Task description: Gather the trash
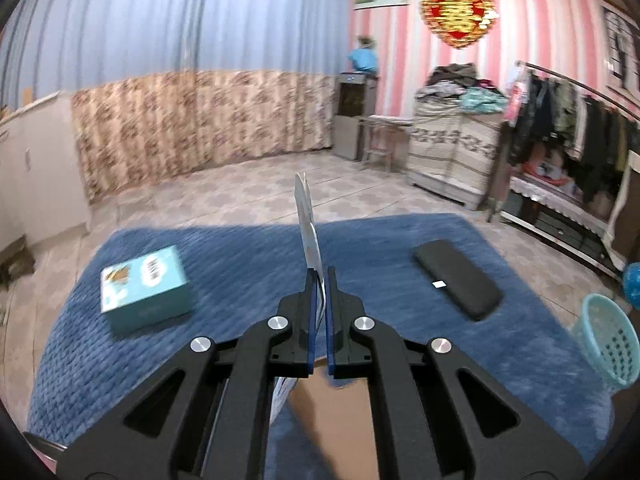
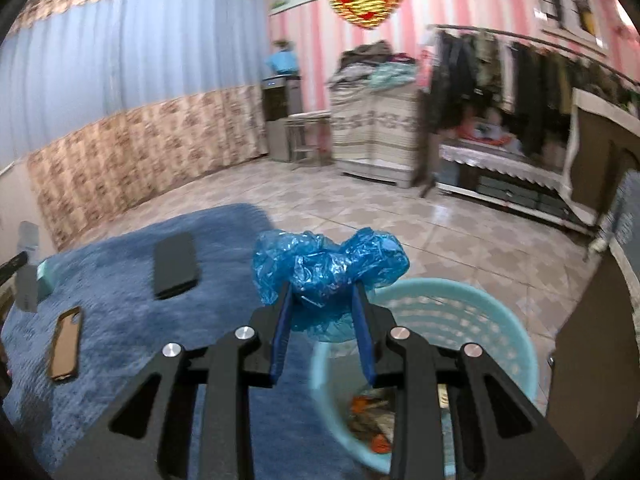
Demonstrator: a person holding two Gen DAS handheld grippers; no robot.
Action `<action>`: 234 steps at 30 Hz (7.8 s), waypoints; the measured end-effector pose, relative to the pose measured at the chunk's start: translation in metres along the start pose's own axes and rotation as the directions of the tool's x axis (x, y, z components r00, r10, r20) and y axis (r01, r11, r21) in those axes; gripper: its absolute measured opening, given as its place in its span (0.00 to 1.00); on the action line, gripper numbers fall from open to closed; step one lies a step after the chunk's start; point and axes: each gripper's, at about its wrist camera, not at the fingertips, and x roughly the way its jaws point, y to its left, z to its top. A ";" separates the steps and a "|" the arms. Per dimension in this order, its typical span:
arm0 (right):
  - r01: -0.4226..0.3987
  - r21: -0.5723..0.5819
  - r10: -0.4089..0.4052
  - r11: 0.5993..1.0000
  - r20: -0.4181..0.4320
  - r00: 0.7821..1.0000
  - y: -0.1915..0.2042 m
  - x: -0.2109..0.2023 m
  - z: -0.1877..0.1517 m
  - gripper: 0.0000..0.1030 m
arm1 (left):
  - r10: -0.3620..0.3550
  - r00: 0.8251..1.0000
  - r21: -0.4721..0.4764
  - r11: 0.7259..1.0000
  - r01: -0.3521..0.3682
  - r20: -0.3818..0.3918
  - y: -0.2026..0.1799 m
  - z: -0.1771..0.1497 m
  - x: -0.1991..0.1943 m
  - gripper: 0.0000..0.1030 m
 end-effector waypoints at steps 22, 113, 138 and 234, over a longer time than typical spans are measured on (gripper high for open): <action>0.136 0.149 -0.137 0.980 -0.004 0.991 -0.100 -0.013 -0.013 0.29 | -0.523 0.842 0.225 0.812 0.539 -0.129 -0.302 -0.031 -0.032 0.02; 0.197 0.191 -0.188 0.962 -0.063 0.980 -0.081 0.002 -0.032 0.96 | -0.171 0.981 0.102 0.978 0.180 -0.094 -0.201 -0.033 -0.058 0.95; 0.030 0.000 -0.029 1.000 0.053 0.998 0.056 -0.120 -0.106 0.96 | -0.035 0.999 0.084 0.996 0.032 0.027 -0.117 -0.092 -0.177 0.95; -0.043 -0.106 0.058 0.993 0.138 0.989 0.084 -0.142 -0.110 0.96 | -0.063 0.988 0.057 0.997 0.055 0.143 -0.113 -0.098 -0.198 0.95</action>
